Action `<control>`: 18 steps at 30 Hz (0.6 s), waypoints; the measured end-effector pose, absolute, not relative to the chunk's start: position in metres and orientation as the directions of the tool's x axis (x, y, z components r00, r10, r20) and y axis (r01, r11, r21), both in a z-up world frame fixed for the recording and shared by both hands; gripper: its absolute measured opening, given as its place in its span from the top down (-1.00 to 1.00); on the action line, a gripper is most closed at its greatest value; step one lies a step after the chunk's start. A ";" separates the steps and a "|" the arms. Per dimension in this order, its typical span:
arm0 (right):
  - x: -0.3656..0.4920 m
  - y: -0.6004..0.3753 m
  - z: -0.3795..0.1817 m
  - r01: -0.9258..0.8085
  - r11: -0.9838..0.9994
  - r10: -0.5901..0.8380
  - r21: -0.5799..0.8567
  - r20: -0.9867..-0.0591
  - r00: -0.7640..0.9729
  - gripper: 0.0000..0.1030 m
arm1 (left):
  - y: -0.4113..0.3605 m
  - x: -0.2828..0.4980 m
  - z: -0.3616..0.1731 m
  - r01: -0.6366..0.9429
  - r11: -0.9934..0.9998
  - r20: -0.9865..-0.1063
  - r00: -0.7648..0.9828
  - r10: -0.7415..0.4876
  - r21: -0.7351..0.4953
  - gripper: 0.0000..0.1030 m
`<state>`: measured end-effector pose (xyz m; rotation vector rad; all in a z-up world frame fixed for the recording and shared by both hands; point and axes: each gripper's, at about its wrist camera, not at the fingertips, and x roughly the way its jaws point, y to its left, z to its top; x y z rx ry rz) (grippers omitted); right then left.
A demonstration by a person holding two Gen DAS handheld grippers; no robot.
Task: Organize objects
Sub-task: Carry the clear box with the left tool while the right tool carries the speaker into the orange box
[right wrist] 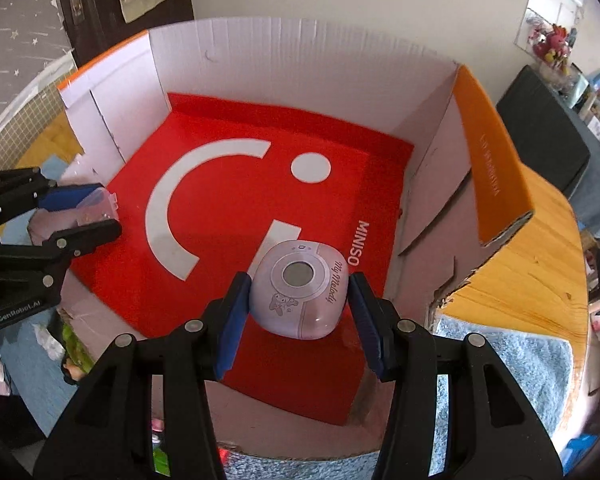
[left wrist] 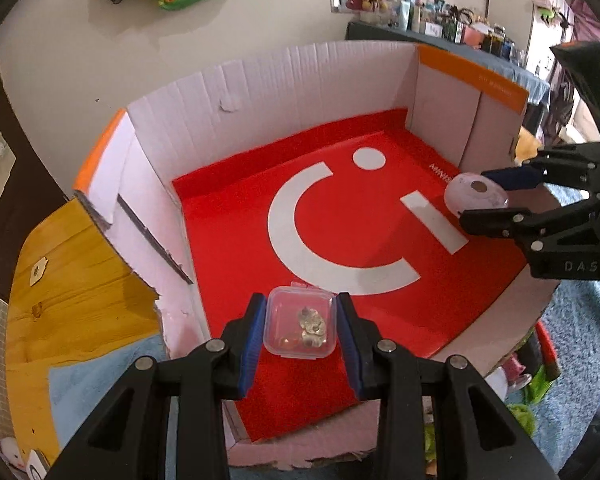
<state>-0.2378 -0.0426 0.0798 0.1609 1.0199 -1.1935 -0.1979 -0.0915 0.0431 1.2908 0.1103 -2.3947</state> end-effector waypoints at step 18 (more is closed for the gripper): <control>-0.248 -0.036 0.075 0.769 0.461 -0.657 -0.442 -0.753 -0.039 0.06 | -0.099 -0.202 0.036 0.363 -0.921 -0.851 -0.430 -0.300 0.141 0.28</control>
